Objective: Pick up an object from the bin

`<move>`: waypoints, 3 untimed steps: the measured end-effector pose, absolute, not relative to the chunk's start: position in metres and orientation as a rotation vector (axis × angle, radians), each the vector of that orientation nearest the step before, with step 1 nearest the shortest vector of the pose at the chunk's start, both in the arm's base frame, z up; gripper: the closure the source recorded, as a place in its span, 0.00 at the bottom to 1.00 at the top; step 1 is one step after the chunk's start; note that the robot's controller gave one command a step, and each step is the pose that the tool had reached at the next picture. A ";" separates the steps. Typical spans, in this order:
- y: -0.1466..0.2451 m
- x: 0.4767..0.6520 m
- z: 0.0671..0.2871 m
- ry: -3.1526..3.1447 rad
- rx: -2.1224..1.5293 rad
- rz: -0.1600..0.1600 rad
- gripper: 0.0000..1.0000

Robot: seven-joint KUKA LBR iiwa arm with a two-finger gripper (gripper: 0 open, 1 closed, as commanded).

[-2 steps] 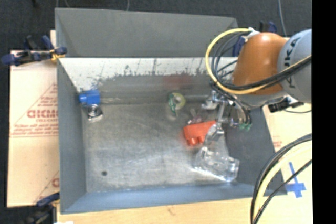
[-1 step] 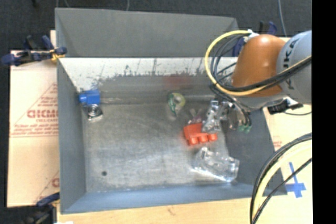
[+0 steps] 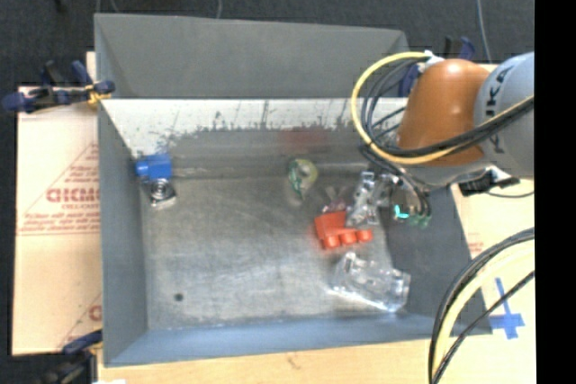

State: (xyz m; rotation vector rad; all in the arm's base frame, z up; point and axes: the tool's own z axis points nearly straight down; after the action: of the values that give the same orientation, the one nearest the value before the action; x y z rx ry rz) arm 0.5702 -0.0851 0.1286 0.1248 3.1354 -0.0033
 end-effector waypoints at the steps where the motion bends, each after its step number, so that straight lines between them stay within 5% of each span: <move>1: -0.058 0.565 0.086 3.114 0.349 -0.002 0.00; 2: -0.106 0.585 0.080 3.134 0.023 -0.004 0.00; 3: -0.106 0.586 0.081 3.129 0.022 -0.005 1.00</move>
Offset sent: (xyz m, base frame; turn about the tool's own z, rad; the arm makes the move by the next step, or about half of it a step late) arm -0.0098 0.0371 -0.0586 0.1528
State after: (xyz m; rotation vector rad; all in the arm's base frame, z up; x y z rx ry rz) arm 0.5859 -0.1057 0.0809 0.0216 3.1289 -0.0046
